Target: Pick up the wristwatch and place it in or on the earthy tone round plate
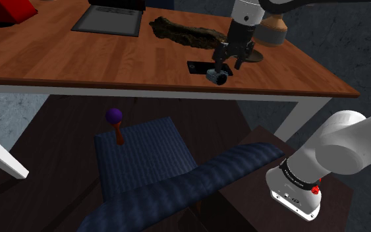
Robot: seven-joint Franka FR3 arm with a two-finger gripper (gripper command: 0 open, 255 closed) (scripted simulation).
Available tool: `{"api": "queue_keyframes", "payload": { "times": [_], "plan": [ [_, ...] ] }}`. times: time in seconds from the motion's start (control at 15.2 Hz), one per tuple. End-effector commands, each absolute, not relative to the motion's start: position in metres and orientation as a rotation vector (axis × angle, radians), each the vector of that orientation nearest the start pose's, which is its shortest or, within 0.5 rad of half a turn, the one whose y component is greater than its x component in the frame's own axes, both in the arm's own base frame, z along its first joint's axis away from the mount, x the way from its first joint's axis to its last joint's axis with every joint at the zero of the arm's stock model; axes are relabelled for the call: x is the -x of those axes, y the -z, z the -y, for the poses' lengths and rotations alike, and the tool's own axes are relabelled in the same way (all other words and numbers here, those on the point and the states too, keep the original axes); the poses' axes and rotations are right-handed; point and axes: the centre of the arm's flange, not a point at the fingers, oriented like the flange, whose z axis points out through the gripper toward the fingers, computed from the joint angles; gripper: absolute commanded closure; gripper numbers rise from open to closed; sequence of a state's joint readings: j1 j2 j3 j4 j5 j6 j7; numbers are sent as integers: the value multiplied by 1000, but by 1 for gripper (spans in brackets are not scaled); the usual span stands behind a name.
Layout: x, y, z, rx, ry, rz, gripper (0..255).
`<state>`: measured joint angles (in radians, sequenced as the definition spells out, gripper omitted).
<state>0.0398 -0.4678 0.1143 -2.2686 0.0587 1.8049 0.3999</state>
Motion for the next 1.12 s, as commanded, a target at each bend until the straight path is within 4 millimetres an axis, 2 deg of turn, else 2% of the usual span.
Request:
{"api": "queue_keyframes", "payload": {
  "times": [0.0,0.07,0.59,0.66,1.06],
  "plan": [
    [-406,-527,-72,3106,1,-425,0],
    [-406,-519,-72,3106,1,-425,0],
    [-406,-519,-72,3106,1,-425,0],
    [-406,-519,-72,3106,1,-425,255],
    [-407,-519,-72,3106,1,-425,255]
  ]
}}
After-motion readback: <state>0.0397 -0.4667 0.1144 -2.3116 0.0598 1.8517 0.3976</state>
